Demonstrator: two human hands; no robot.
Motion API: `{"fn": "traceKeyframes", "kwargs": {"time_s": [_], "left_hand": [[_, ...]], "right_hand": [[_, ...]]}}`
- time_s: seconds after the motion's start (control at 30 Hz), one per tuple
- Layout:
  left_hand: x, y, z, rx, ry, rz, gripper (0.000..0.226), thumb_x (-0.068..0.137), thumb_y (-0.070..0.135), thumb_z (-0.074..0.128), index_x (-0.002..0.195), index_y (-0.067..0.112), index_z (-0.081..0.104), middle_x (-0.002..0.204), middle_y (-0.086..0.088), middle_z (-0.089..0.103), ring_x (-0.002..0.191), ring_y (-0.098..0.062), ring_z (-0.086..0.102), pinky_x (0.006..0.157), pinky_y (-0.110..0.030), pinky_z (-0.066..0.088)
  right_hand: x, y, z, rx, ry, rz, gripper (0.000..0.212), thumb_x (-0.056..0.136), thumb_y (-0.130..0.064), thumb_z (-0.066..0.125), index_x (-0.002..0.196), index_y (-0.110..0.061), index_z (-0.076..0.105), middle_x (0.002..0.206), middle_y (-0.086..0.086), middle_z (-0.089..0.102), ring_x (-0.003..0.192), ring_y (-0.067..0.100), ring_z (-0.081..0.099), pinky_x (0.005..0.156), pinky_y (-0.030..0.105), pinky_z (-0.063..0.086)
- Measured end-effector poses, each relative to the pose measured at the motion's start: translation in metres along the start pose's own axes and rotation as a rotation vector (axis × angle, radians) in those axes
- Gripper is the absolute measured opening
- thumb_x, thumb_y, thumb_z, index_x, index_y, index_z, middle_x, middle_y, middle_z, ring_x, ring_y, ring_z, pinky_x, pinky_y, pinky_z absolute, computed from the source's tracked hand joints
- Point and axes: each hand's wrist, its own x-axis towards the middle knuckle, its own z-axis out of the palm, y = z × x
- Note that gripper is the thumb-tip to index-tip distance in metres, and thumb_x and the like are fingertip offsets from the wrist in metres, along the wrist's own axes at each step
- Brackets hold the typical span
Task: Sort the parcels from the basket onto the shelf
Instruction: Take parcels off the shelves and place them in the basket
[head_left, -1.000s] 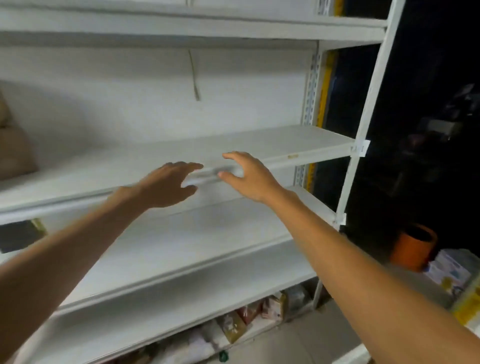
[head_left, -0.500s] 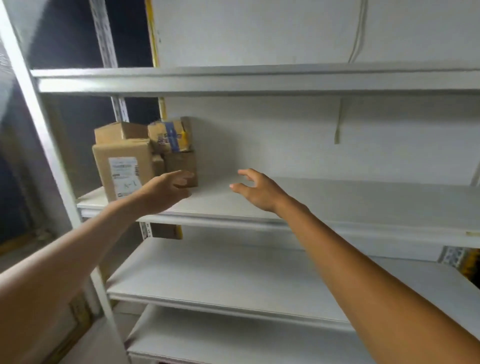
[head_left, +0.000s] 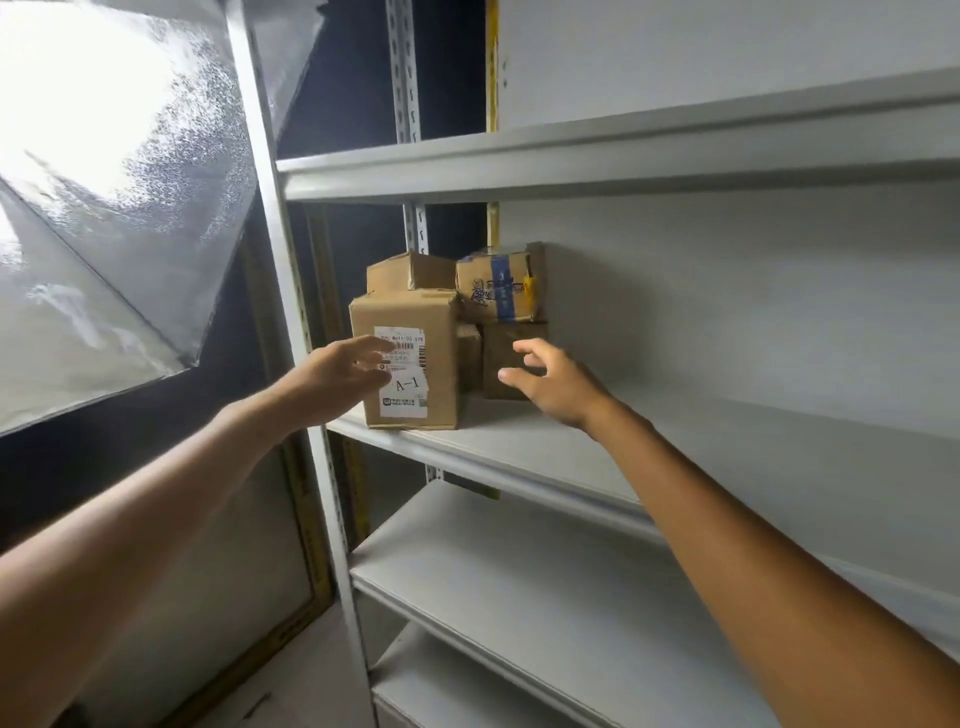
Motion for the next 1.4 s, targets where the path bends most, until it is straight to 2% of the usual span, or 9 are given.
{"fn": "traceKeyframes", "kwargs": {"time_s": [0.13, 0.3, 0.47, 0.57, 0.63, 0.9, 1.17, 1.33, 1.4], "left_hand": [[0.009, -0.023, -0.004, 0.047, 0.034, -0.035, 0.056, 0.094, 0.02, 0.057, 0.143, 0.028, 0.033, 0.14, -0.007, 0.049, 0.109, -0.017, 0.056, 0.086, -0.034, 0.049], [0.035, -0.054, -0.006, 0.017, 0.069, -0.101, 0.079, 0.091, 0.025, 0.06, 0.151, 0.028, 0.009, 0.149, -0.01, 0.037, 0.126, -0.029, 0.049, 0.098, -0.043, 0.046], [0.071, -0.093, 0.005, -0.06, 0.064, -0.044, 0.078, 0.091, 0.029, 0.059, 0.151, 0.029, 0.01, 0.149, -0.006, 0.039, 0.132, -0.028, 0.043, 0.106, -0.049, 0.04], [0.094, -0.117, 0.018, -0.162, 0.045, 0.033, 0.074, 0.089, 0.035, 0.059, 0.148, 0.031, 0.015, 0.145, -0.003, 0.043, 0.129, -0.025, 0.047, 0.103, -0.05, 0.043], [0.108, -0.133, 0.028, -0.229, 0.069, 0.079, 0.081, 0.082, 0.045, 0.061, 0.146, 0.035, 0.013, 0.144, -0.001, 0.044, 0.125, -0.021, 0.05, 0.1, -0.045, 0.044], [0.139, -0.169, 0.062, -0.524, 0.106, 0.169, 0.083, 0.078, 0.047, 0.068, 0.141, 0.051, 0.013, 0.143, 0.008, 0.04, 0.12, -0.001, 0.045, 0.079, -0.008, 0.044], [0.12, -0.158, 0.06, -0.516, 0.135, 0.189, 0.082, 0.08, 0.046, 0.068, 0.14, 0.055, 0.012, 0.148, 0.006, 0.038, 0.127, -0.015, 0.044, 0.092, -0.036, 0.043], [0.085, -0.13, 0.064, -0.487, 0.157, 0.221, 0.079, 0.081, 0.049, 0.067, 0.134, 0.064, 0.011, 0.149, 0.006, 0.038, 0.122, -0.007, 0.043, 0.085, -0.028, 0.042], [0.07, -0.111, 0.068, -0.478, 0.146, 0.232, 0.079, 0.081, 0.047, 0.065, 0.137, 0.06, 0.011, 0.148, 0.005, 0.039, 0.121, -0.007, 0.043, 0.081, -0.021, 0.043]], "right_hand": [[0.031, -0.001, 0.023, 0.06, -0.045, -0.014, 0.056, 0.094, -0.031, 0.059, 0.144, -0.019, 0.039, 0.146, 0.012, 0.042, 0.131, 0.025, 0.044, 0.091, 0.029, 0.035], [0.073, -0.005, 0.057, 0.155, -0.017, -0.038, 0.059, 0.092, -0.025, 0.063, 0.144, -0.017, 0.037, 0.144, 0.016, 0.043, 0.128, 0.024, 0.044, 0.09, 0.027, 0.035], [0.106, 0.004, 0.097, 0.238, 0.059, -0.025, 0.08, 0.087, -0.033, 0.069, 0.15, -0.019, 0.024, 0.147, 0.004, 0.04, 0.119, 0.011, 0.042, 0.086, 0.024, 0.036], [0.12, 0.02, 0.121, 0.254, 0.134, 0.045, 0.062, 0.082, -0.036, 0.074, 0.133, -0.018, 0.043, 0.124, -0.006, 0.058, 0.111, 0.014, 0.057, 0.076, 0.013, 0.045], [0.127, 0.03, 0.134, 0.33, 0.197, 0.052, 0.047, 0.08, -0.029, 0.077, 0.118, -0.024, 0.049, 0.103, -0.017, 0.061, 0.09, 0.001, 0.059, 0.061, 0.006, 0.046], [0.137, 0.052, 0.15, 0.408, 0.278, 0.029, 0.036, 0.082, -0.019, 0.075, 0.112, -0.025, 0.055, 0.103, -0.017, 0.064, 0.086, -0.016, 0.061, 0.07, 0.004, 0.047], [0.115, 0.038, 0.146, 0.362, 0.273, 0.031, 0.03, 0.083, -0.012, 0.074, 0.107, -0.017, 0.057, 0.102, -0.004, 0.067, 0.081, -0.01, 0.061, 0.067, 0.003, 0.045], [0.074, 0.033, 0.129, 0.392, 0.29, 0.03, 0.034, 0.082, -0.014, 0.075, 0.113, -0.015, 0.061, 0.113, 0.003, 0.069, 0.103, 0.016, 0.065, 0.095, 0.04, 0.052], [0.051, 0.034, 0.116, 0.388, 0.308, 0.033, 0.043, 0.082, -0.017, 0.074, 0.122, -0.015, 0.059, 0.115, 0.001, 0.068, 0.106, 0.016, 0.064, 0.094, 0.042, 0.052]]}}
